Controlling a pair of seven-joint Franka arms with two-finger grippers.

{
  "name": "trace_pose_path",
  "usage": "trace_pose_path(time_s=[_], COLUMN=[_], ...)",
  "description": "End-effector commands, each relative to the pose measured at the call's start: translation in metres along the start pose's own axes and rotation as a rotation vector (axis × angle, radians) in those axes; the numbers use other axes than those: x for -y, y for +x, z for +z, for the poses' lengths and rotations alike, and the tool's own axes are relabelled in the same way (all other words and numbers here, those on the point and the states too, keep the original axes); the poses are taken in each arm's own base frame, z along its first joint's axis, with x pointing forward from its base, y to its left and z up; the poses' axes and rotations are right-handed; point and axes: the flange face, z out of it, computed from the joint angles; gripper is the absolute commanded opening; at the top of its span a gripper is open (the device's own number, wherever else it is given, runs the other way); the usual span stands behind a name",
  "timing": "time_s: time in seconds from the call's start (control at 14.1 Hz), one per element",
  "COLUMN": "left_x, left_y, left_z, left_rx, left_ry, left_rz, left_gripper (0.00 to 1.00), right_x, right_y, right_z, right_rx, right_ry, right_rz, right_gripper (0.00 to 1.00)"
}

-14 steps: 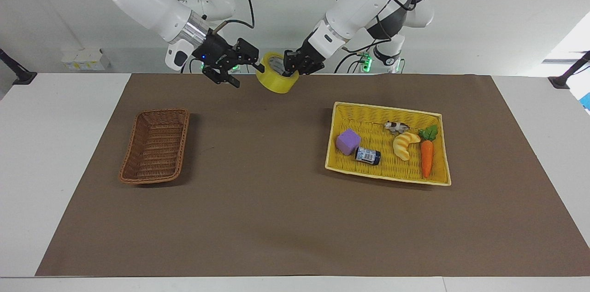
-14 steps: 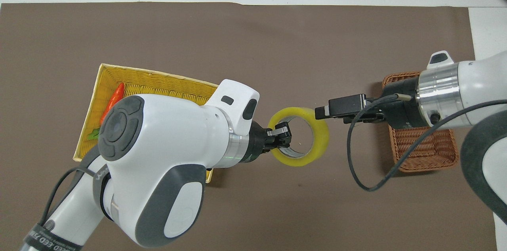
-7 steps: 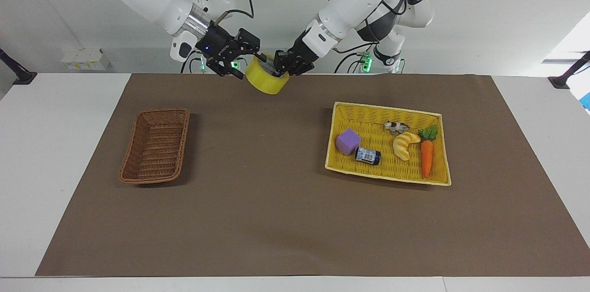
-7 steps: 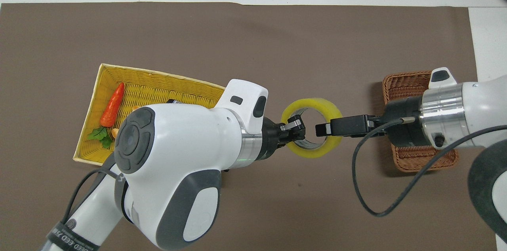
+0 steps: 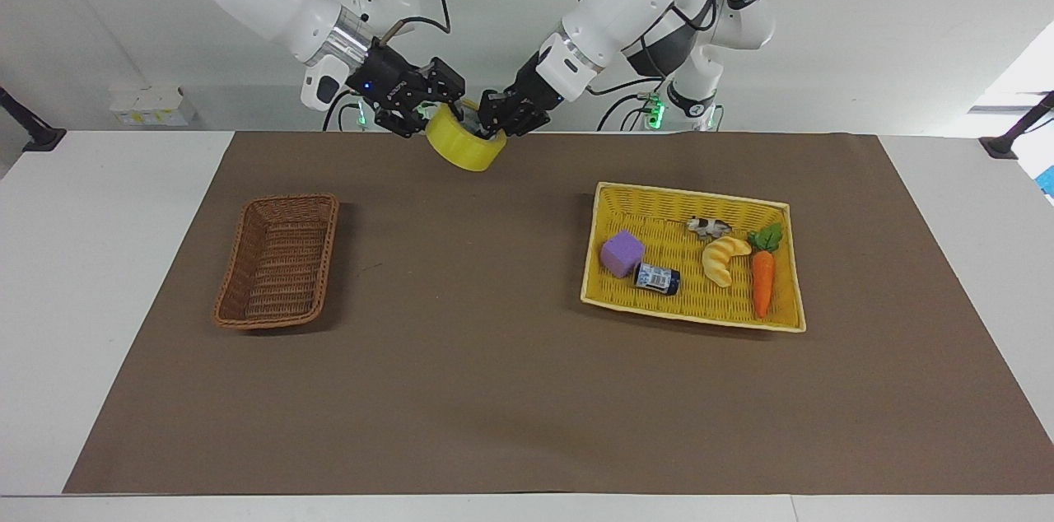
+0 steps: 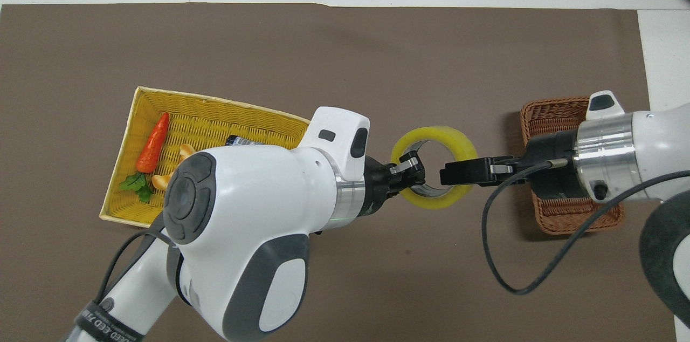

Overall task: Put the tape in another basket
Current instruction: 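Grasp the tape with the right gripper and open the left gripper, then lower the tape into the brown basket while the left gripper withdraws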

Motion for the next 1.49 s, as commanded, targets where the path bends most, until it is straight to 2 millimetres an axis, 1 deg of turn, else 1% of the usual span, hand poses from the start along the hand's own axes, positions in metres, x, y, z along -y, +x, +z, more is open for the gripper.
trace_pose_path(time_s=[0.0, 0.07, 0.14, 0.21, 0.36, 0.5, 0.57, 0.64, 0.78, 0.92, 1.07, 1.14, 1.21, 1.28, 1.35, 1.42], left_x=[-0.009, -0.006, -0.002, 0.002, 0.009, 0.011, 0.013, 0.012, 0.013, 0.011, 0.014, 0.019, 0.029, 0.040, 0.048, 0.059], left_y=[-0.010, -0.011, -0.007, 0.003, 0.016, 0.019, 0.019, 0.017, 0.016, 0.015, 0.015, 0.016, 0.013, 0.013, 0.013, 0.024], left_z=[-0.019, -0.026, -0.033, -0.038, -0.047, -0.052, -0.051, -0.055, -0.055, -0.056, -0.056, -0.056, -0.054, -0.050, -0.051, -0.054], left_rx=[0.006, 0.021, 0.032, 0.040, 0.117, 0.148, 0.161, 0.174, 0.185, 0.178, 0.183, 0.172, 0.137, 0.108, 0.086, 0.058], left_ry=[-0.021, -0.002, 0.018, 0.013, -0.087, -0.135, -0.146, -0.181, -0.233, -0.242, -0.224, -0.213, -0.169, -0.116, -0.047, 0.023], left_rz=[-0.005, -0.006, -0.012, -0.042, -0.179, -0.234, -0.255, -0.283, -0.337, -0.374, -0.374, -0.377, -0.353, -0.321, -0.267, -0.233], left_gripper=[1.00, 1.00, 1.00, 1.00, 1.00, 1.00, 1.00, 1.00, 1.00, 1.00, 1.00, 1.00, 1.00, 1.00, 1.00, 1.00], right_x=[0.002, 0.004, 0.004, 0.002, -0.004, -0.008, -0.008, -0.011, -0.023, -0.028, -0.045, -0.059, -0.080, -0.090, -0.105, -0.124], right_y=[0.006, 0.007, 0.007, 0.008, 0.010, 0.012, 0.013, 0.014, 0.016, 0.017, 0.016, 0.012, 0.012, 0.013, 0.018, 0.024], right_z=[-0.010, -0.013, -0.014, -0.015, -0.024, -0.025, -0.027, -0.032, -0.045, -0.059, -0.071, -0.084, -0.098, -0.101, -0.096, -0.089], right_rx=[-0.029, -0.037, -0.038, -0.040, -0.057, -0.056, -0.061, -0.069, -0.087, -0.093, -0.088, -0.086, -0.102, -0.116, -0.125, -0.114], right_ry=[0.004, 0.004, -0.002, -0.018, -0.029, -0.029, -0.029, -0.028, -0.027, -0.025, -0.023, -0.023, -0.042, -0.141, -0.223, -0.238], right_rz=[0.061, 0.065, 0.063, 0.059, 0.059, 0.062, 0.063, 0.069, 0.089, 0.096, 0.095, 0.093, 0.097, 0.097, 0.103, 0.129], right_gripper=[0.00, 0.00, 0.00, 0.00, 0.00, 0.00, 0.00, 0.00, 0.00, 0.00, 0.00, 0.00, 0.00, 0.00, 0.00, 0.00])
